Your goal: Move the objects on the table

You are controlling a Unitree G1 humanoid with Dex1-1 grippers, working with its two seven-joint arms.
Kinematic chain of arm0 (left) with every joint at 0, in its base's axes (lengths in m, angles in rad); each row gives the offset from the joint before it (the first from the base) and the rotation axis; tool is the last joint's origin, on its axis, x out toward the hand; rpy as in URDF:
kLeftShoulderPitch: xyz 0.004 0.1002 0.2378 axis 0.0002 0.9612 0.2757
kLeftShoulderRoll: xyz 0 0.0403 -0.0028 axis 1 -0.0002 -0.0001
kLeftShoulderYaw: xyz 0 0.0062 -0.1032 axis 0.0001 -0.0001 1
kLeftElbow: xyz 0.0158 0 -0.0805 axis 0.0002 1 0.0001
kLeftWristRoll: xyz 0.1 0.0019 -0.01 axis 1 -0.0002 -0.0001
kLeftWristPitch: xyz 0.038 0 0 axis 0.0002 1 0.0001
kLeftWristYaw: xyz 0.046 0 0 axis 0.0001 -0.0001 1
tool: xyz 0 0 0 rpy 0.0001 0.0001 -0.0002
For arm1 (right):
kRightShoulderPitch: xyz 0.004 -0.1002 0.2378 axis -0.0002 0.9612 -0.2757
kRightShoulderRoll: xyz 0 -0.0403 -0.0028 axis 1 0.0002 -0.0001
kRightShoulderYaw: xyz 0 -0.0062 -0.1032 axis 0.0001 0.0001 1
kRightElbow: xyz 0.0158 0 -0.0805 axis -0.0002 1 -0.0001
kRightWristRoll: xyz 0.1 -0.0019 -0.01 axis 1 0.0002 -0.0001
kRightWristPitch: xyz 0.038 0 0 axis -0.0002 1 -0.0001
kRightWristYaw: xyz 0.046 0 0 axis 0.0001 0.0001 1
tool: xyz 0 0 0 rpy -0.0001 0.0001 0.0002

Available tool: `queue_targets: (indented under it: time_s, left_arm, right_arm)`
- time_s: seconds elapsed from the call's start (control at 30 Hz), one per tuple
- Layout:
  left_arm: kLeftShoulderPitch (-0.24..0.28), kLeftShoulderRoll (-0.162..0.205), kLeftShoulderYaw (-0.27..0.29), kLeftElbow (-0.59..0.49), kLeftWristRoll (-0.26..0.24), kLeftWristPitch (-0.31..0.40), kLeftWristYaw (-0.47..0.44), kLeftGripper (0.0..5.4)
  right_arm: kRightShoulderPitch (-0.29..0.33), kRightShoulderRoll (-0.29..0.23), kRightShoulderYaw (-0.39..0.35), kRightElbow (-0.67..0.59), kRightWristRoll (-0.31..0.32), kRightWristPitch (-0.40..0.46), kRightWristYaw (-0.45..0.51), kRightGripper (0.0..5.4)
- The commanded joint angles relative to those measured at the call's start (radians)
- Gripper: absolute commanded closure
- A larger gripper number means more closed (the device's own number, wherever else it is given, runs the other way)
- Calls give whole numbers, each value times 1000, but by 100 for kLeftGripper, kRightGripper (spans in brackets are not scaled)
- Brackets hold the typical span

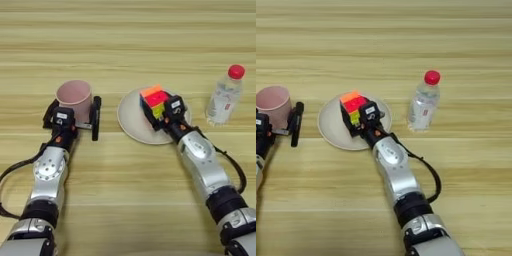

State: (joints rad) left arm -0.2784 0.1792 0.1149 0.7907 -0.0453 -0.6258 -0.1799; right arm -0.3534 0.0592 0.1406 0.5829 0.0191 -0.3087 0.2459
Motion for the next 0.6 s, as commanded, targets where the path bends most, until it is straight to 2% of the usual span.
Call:
queue_targets:
  time_s: [0.03,0.3,0.47,0.6]
  left_arm:
    - [12,1,2,-12,-4,13,1,0]
    - [12,0,4,-15,-4,14,3,0]
    - [13,1,6,-17,-6,14,4,0]
    - [15,1,7,-19,-6,15,4,0]
  right_arm:
    - [-33,12,-5,24,0,22,3,206]
    - [-39,17,1,42,-10,30,3,206]
    - [-34,18,1,24,-11,44,1,139]
    - [-7,14,10,-44,-23,63,-7,94]
